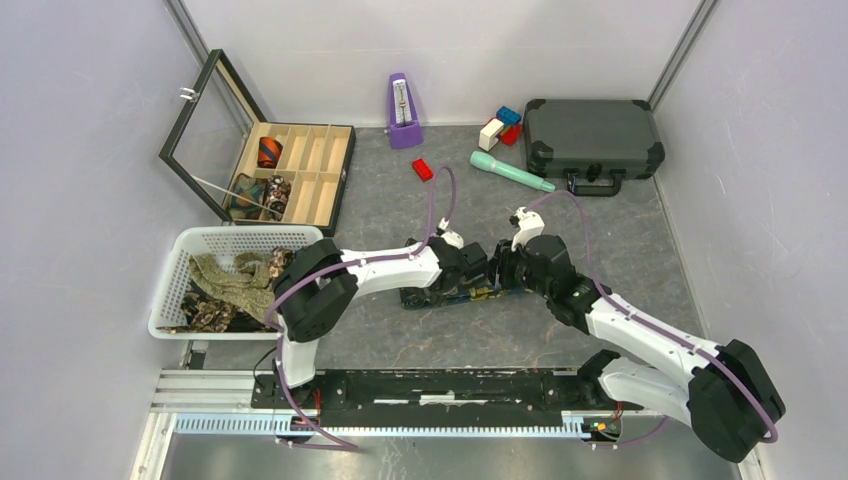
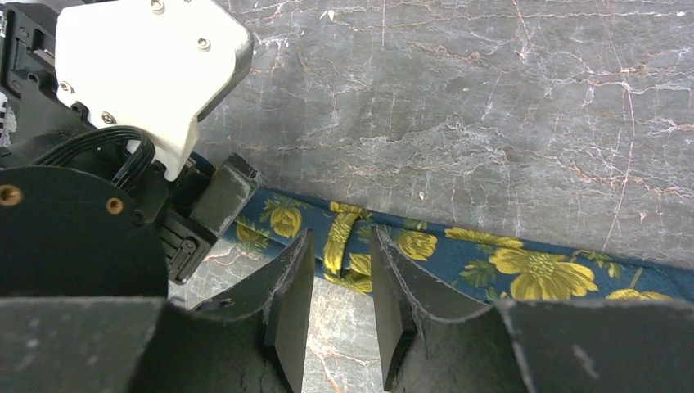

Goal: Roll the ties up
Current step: Roll the tie at the center of the board.

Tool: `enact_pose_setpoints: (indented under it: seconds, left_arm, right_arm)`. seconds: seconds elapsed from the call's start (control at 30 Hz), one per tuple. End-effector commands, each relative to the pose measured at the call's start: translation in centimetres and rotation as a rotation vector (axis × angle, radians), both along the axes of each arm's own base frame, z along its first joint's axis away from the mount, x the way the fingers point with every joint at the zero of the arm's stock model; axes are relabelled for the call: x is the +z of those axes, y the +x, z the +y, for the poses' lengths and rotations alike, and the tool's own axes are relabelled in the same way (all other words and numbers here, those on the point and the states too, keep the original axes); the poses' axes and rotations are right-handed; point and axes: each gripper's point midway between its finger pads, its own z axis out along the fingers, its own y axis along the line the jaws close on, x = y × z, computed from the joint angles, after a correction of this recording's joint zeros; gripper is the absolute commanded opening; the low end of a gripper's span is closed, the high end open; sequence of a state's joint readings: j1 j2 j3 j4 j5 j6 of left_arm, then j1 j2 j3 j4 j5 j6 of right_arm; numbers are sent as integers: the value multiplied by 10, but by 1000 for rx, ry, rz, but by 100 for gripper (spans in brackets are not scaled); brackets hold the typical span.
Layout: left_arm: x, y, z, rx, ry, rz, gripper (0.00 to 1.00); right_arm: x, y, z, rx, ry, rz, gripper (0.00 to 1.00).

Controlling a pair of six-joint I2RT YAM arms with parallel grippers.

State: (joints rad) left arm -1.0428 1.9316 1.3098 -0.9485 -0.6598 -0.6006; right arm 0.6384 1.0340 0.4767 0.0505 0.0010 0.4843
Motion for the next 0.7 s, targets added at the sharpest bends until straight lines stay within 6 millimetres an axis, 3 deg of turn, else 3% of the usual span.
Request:
enact_pose_setpoints:
  seconds: [0.0, 0.4, 0.67]
  left_arm:
    - [9, 1, -32, 6, -172, -6, 100]
    - [17, 7, -55, -2, -274, -22, 100]
    - [15, 9, -58, 5, -285, -24, 100]
  right_arm:
    - [23, 13, 7, 0, 23, -58, 38]
    - [21, 18, 4, -18, 7, -67, 38]
    - [-31, -7, 6, 41, 30, 19, 36]
